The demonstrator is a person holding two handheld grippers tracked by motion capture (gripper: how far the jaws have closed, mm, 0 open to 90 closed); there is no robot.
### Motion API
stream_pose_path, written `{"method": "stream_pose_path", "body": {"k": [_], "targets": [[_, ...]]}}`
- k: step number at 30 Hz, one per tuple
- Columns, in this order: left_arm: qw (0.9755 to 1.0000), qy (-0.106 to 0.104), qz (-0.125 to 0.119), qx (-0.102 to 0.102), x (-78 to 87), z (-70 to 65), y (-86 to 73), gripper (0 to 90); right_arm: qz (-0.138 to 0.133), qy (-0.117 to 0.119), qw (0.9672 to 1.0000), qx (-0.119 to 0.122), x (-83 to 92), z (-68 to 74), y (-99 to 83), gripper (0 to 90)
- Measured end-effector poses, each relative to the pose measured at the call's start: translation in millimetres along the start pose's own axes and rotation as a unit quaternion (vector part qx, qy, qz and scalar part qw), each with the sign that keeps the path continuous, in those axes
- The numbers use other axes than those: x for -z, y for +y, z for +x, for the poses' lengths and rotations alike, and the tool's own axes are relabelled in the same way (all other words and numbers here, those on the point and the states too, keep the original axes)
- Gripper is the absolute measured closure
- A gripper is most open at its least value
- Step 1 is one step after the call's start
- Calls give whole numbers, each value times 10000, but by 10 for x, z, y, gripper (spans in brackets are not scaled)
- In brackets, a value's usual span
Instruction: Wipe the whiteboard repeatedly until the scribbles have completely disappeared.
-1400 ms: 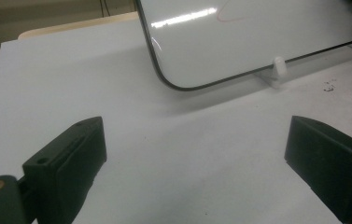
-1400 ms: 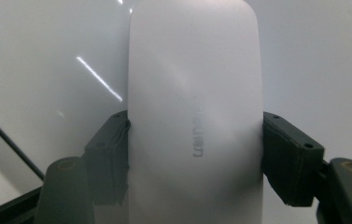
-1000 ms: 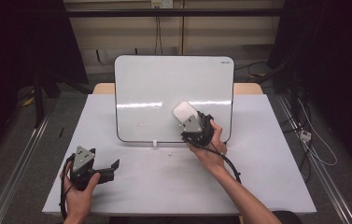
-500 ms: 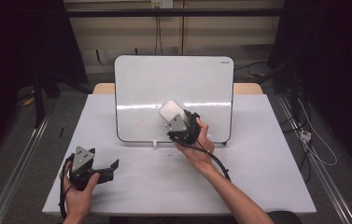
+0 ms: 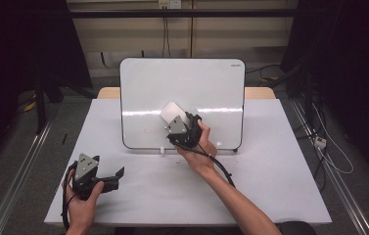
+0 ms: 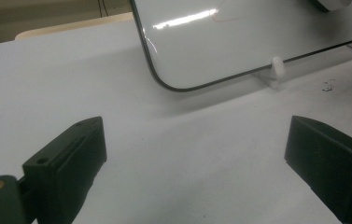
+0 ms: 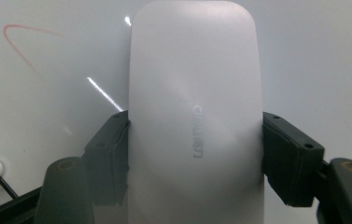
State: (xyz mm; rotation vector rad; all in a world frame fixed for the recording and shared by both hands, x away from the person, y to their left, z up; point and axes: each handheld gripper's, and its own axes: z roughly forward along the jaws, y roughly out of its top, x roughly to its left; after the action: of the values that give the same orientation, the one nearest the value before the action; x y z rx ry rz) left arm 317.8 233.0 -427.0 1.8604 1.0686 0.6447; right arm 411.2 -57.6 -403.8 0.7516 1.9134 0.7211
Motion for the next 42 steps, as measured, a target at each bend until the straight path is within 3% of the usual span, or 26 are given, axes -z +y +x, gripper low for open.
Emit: {"method": "stream_pose_path", "body": {"k": [30,42], "targets": [[10000,-12,37,-15,-8,-3,0,56,-112,73,9997,193,-129,199,289,318],[10000,-13,-5,19,8,4,-3,57,-153,150,9982,557,-157,408,348,318]]}}
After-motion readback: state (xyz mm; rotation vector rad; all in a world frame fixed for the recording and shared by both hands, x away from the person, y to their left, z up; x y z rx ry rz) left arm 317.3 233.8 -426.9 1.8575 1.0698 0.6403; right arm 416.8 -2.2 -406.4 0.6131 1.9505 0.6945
